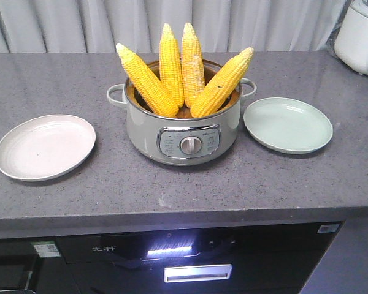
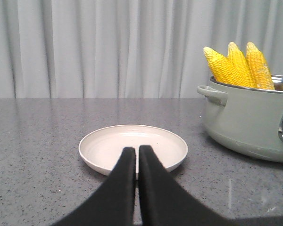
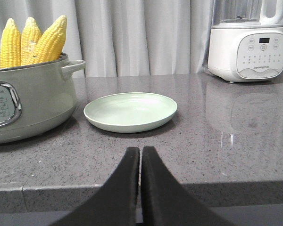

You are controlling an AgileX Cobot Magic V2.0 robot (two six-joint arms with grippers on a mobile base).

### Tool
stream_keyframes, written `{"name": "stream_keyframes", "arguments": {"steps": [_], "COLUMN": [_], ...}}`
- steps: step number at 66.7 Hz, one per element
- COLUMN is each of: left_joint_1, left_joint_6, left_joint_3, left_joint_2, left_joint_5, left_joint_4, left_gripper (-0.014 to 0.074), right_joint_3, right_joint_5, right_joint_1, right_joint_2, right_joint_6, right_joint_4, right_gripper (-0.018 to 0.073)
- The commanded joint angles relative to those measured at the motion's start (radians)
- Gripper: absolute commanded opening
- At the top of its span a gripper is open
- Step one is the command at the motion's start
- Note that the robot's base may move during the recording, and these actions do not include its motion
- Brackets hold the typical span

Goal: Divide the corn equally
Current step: 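Drive closer and align the base in front of the corn pot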

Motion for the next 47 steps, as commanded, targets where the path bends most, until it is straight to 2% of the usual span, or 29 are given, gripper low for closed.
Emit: {"name": "stream_keyframes", "arguments": {"steps": [1,47], "left_joint_1": [0.003,0.003], "left_joint_6": [-0.007,-0.007], "left_joint_3": [0.013,0.013], "left_joint_2": [-0.015,-0.015], "left_joint_5": [-0.065,-0.065], "left_joint_4": [-0.002,-0.002], "left_gripper": [-0.0006,-0.0006], "right_joint_3": [0.010,0.010], "right_joint_5": [-0.076,-0.076], "right_joint_1": [-0.003,-0.003], "right_joint_2": [-0.003,-0.003], "right_joint_6": [-0.010,-0.010], "right_joint_4": [-0.006,-0.006], "right_gripper": [-0.0005,-0.0005]}}
